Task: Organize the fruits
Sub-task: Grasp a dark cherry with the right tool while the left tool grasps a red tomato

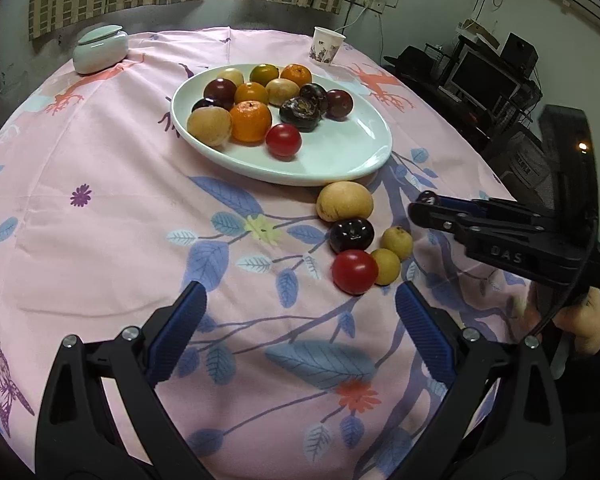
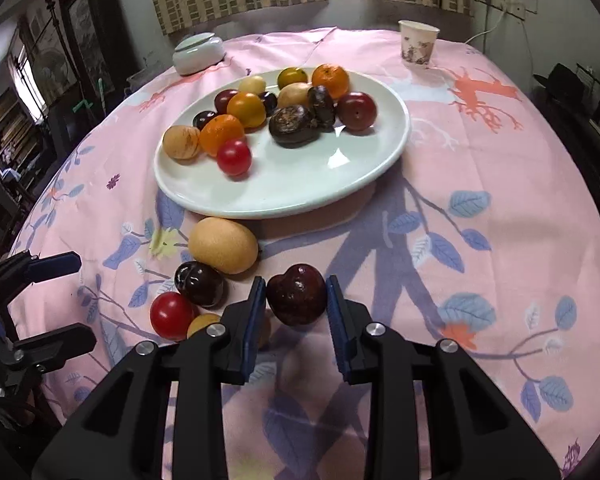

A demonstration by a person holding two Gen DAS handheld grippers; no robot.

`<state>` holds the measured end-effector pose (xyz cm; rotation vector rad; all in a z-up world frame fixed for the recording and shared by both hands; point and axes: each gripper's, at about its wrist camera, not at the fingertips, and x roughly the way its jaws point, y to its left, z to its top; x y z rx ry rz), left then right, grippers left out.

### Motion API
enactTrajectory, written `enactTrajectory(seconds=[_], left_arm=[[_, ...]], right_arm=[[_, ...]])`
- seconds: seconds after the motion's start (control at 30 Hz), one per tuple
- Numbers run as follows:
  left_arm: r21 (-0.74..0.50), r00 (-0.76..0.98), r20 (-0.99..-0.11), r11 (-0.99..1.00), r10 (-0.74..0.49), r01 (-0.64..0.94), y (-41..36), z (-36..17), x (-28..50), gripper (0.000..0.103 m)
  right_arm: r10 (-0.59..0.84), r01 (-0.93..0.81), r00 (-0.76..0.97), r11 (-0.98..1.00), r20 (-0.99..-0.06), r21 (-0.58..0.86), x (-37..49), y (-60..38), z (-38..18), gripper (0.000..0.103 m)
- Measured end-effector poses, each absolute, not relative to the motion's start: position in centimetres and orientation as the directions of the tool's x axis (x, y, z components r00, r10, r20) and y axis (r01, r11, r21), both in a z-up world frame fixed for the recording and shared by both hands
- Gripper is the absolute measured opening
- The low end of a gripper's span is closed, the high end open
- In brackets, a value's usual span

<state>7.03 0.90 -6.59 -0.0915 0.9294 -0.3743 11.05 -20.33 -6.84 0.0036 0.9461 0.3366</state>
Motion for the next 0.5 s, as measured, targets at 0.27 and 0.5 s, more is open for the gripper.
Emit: enactTrajectory(seconds=[0.27, 0.5], left_arm=[[-0.124, 0.498, -0.825, 0.946, -0.267, 0.300, -2.5, -9.0, 8.1, 0.097], [-0.051, 0.522, -0.824, 0.946, -0.222, 0.321, -4.7, -9.5, 9.0, 0.067]], right_arm=[[0.357, -0.220, 0.511, 0.934, -0.782, 0.283, 7.4, -24.0, -7.4, 0.031], [0.406, -0.243, 0.533, 0.914, -0.742, 0.325, 6.4, -24.3, -6.5, 0.031]])
